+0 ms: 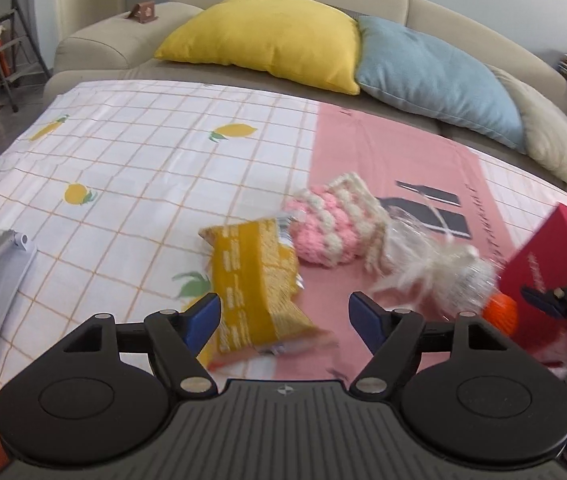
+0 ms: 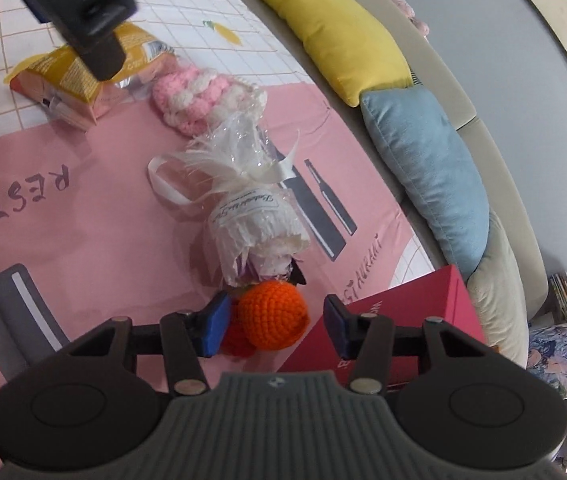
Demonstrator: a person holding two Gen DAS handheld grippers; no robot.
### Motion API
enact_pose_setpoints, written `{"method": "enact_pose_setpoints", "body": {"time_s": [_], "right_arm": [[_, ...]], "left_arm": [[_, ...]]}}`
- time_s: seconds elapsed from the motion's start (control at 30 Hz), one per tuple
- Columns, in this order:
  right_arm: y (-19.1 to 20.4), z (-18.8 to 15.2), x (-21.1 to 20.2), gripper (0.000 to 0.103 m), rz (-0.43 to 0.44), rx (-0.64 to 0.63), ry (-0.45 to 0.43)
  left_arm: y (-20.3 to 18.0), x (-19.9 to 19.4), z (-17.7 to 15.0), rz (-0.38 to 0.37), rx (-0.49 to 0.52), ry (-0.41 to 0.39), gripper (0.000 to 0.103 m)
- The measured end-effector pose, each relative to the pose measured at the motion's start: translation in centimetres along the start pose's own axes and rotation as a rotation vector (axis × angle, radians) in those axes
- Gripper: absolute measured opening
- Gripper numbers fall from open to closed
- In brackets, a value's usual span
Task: Organize soft objects
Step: 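Grasp the orange crochet ball with the right tool while the left tool grasps the yellow snack bag, then carry the ball and snack bag into the orange-rimmed box and release both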
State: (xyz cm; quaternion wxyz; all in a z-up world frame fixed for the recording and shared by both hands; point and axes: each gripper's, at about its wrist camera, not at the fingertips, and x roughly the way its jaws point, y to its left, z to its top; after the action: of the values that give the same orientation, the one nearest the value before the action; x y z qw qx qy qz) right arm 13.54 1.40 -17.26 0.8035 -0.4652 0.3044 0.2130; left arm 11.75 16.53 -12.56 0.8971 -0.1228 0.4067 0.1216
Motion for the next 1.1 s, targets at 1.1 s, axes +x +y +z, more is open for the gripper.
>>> {"method": "enact_pose_setpoints", "body": {"time_s": [1.1], "right_arm": [[-1.7,-2.6,-4.6,0.033,0.106,0.208,-0.002]], "left_arm": [[0.2,3.1,-1.2,-0.066,0.077,0.055,0.052]]}}
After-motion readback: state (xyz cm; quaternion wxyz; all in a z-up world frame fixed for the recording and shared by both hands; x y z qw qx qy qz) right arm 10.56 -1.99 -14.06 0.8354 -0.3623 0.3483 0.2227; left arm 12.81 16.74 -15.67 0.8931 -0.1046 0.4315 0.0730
